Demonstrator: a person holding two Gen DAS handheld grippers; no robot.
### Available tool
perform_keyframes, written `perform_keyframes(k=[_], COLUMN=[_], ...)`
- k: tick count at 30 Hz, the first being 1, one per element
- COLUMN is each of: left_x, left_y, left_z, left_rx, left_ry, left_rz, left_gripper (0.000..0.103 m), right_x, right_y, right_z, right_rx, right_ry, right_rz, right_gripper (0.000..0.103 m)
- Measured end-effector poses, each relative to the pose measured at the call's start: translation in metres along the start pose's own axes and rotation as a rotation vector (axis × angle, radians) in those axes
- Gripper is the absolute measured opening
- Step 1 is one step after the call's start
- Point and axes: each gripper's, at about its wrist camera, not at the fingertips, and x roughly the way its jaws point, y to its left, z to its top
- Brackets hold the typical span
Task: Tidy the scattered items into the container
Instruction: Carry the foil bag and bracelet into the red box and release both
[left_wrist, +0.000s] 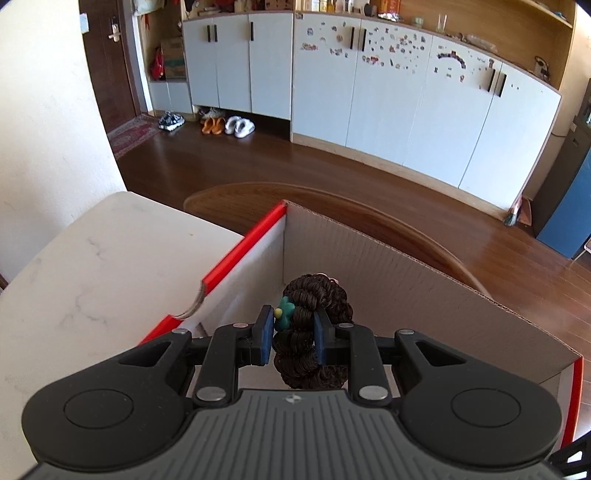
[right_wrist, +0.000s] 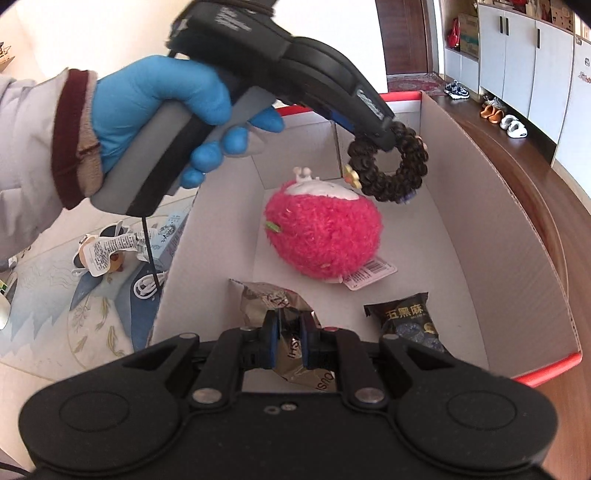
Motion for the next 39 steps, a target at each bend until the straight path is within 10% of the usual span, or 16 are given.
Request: perform_keyframes(k=[18,23,25,39], left_x=[0.042,0.043,0.04,-0.034], left_y=[-0.01,-0.009,-0.008,0.0], left_z=[0.0,0.003,0.004,0.004], left_rx=[0.08,0.075,0.07,0.001], left_ry=[0.216,0.252,0.242,0.056], left_rz=[0.009,0.025,0.028,0.027], left_gripper=[0.022,0.047,0.07,0.075], right_x=[0.01,0.01,0.01,-0.018], right_y=[-0.008,-0.01,-0.011,0.0], right_z=[0.013,0.015,0.016,0.016], right_rx=[-0.007,-0.005,0.001,0.005], right_ry=[0.028,0.034,0.037,-0.047], right_rz=[-0.065,-0.087,-0.093,-0.135], right_gripper=[0.103,0.103,0.103,0.103])
